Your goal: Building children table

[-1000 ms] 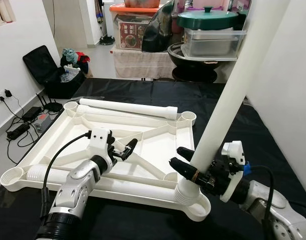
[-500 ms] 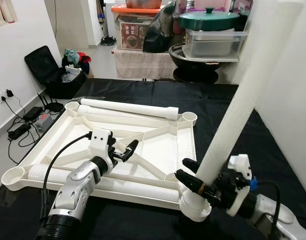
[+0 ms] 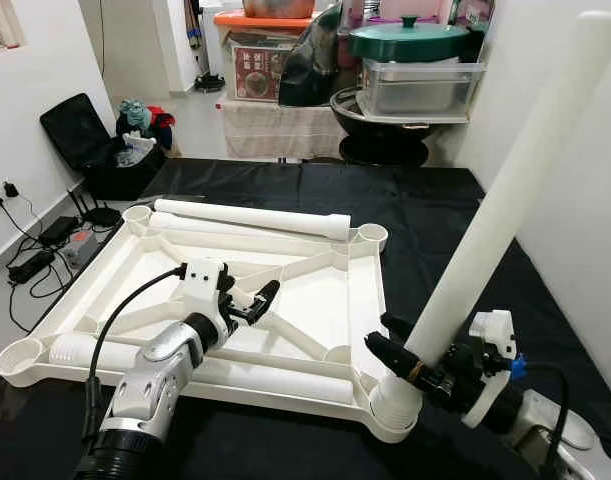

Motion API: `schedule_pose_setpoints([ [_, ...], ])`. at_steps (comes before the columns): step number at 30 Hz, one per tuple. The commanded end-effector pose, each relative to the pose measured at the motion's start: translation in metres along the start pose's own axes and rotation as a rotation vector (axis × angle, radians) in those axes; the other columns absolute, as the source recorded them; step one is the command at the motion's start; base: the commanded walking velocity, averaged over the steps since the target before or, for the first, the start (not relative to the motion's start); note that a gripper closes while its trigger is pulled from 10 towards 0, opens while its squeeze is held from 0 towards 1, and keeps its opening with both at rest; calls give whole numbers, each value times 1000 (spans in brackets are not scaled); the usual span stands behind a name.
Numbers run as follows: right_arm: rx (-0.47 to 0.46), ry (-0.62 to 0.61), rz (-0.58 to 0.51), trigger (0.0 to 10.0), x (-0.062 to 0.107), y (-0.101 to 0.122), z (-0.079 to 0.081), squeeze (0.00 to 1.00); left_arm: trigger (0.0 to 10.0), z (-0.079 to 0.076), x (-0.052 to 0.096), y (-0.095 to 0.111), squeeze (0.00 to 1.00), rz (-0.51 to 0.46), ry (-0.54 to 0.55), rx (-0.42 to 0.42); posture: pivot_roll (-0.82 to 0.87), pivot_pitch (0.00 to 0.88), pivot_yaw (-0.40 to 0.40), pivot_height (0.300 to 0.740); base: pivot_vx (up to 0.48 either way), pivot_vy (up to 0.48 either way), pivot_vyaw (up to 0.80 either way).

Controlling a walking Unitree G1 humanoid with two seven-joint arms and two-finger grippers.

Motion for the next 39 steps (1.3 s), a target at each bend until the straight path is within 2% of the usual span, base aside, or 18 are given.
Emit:
schedule_pose_setpoints([
  [1, -26, -21, 52, 0, 0, -13, -1, 0, 10000, -1, 1, -3, 0, 20, -5, -2, 27, 0, -18, 740, 0, 0, 0],
  [4, -19, -6, 62, 0, 1, -15, 2, 0, 10000, 1, 2, -3, 0, 21, -5, -5, 19, 0, -15, 740, 0, 0, 0],
  [8, 81, -28, 98, 0, 4, -15, 2, 0, 10000, 1, -1, -2, 0, 21, -13, -10, 9, 0, -9, 740, 0, 0, 0],
  [10, 94, -30, 103, 0, 4, -15, 2, 0, 10000, 0, -1, -2, 0, 21, -15, -11, 9, 0, -9, 740, 0, 0, 0],
  [16, 164, -7, 114, 0, -2, -12, 15, 0, 10000, -2, -5, -3, 0, 20, -23, -7, -17, 0, 6, 740, 0, 0, 0],
  [20, 148, -2, 144, 0, 0, -22, 17, 0, 10000, -3, -6, -3, 0, 16, -26, 5, -15, 0, 0, 740, 0, 0, 0],
  [26, 132, -30, 130, 0, 0, -24, 16, 0, 10000, 1, -5, -5, 0, 19, -11, 11, -18, 0, -4, 740, 0, 0, 0],
  [30, 128, -91, 144, 0, 5, -30, 10, 0, 10000, 1, -6, -5, 0, 19, -7, 16, -20, 0, -7, 740, 0, 0, 0],
  [38, 114, -174, 122, 0, 7, -31, 7, 0, 10000, 2, -6, -6, 0, 20, 0, 20, -26, 0, -8, 740, 0, 0, 0],
  [39, 130, -217, 122, 0, 8, -31, 5, 0, 10000, 3, -6, -6, 0, 18, 6, 21, -29, 0, -7, 740, 0, 0, 0],
])
Point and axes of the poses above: a point about 5 cm out from each wrist's last joint towards the gripper, its own x axis pointing back from the gripper into the wrist, its own y axis along the axis of the wrist's last joint, z = x × y, the point moved 1 cm from there along -x, pointing out of the wrist towards the gripper, and after that the axes turned 3 degrees about -x, right-handed, at the moved point
